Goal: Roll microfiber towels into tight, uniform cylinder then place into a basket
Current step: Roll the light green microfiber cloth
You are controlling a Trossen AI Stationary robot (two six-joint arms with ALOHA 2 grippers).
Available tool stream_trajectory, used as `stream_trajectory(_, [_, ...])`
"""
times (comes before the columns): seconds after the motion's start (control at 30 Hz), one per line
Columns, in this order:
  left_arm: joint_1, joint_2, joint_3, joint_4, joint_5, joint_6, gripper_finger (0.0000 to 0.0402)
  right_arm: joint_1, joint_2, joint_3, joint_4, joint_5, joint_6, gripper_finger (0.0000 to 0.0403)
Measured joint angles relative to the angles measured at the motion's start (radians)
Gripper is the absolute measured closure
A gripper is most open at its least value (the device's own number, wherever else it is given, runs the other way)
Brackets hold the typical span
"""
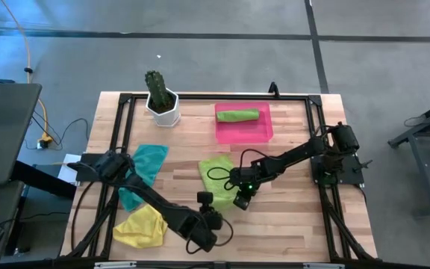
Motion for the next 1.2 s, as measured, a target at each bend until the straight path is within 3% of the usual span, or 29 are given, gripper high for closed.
stream_trajectory(0.23, [-0.017,-0.004,0.028,0.0,-0.003,0.06,0.0359,0.003,0.0,0.0,-0.003,0.002,-0.035,0.0393])
stream_trajectory(0.6, [0.021,-0.003,0.029,-0.016,-0.035,0.123,0.0242,0.003,0.0,0.0,-0.007,0.003,-0.043,0.0393])
stream_trajectory(0.73, [0.06,-0.003,0.029,-0.031,0.081,0.059,0.0212,0.003,0.0,0.0,-0.007,0.003,-0.046,0.0393])
stream_trajectory(1.2, [0.096,0.006,0.029,-0.074,0.215,-0.001,0.0202,0.003,0.0,0.0,-0.008,0.003,-0.061,0.0393])
